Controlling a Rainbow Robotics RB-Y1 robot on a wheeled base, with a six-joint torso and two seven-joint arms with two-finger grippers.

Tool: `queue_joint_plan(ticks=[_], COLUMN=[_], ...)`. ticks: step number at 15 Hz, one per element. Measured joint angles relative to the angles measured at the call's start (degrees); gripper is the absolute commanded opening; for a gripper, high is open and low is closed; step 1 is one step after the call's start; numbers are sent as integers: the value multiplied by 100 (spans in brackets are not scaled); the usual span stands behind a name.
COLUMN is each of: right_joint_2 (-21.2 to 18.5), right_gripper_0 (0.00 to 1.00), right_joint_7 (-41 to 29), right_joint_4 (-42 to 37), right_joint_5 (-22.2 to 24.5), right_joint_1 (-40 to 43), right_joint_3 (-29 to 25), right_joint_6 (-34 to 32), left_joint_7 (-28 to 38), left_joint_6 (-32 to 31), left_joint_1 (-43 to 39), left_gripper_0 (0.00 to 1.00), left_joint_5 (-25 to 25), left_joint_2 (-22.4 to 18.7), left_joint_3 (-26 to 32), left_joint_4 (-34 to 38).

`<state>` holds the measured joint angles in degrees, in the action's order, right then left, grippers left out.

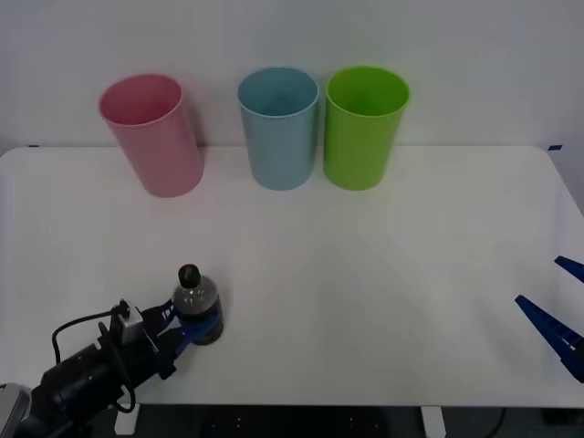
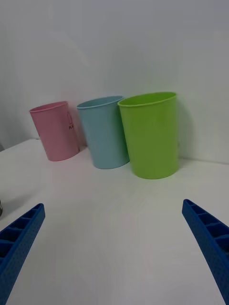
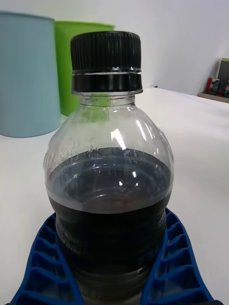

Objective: Grasp the object on the table and drop it into the matching bin: aluminum can to the light blue bin, PET bottle to the pink bin.

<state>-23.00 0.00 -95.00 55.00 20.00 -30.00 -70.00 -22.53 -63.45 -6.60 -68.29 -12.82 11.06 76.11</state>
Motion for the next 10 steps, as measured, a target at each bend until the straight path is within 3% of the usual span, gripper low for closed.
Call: queue_joint_plan(ticks=[10], right_joint_2=[0], right_gripper_0=[100], right_joint_7=[0], right_joint_4=[0], right_joint_5=[0], right_joint_1=[0], right_joint_3=[0], right_joint_6=[0], left_joint_7=[282], left_joint_6=[94], left_joint_1=[-19], left_gripper_0=[0], left_joint_5=[1033], left_joint_2=[-15], left_joint_3=[350], left_joint_4=[267])
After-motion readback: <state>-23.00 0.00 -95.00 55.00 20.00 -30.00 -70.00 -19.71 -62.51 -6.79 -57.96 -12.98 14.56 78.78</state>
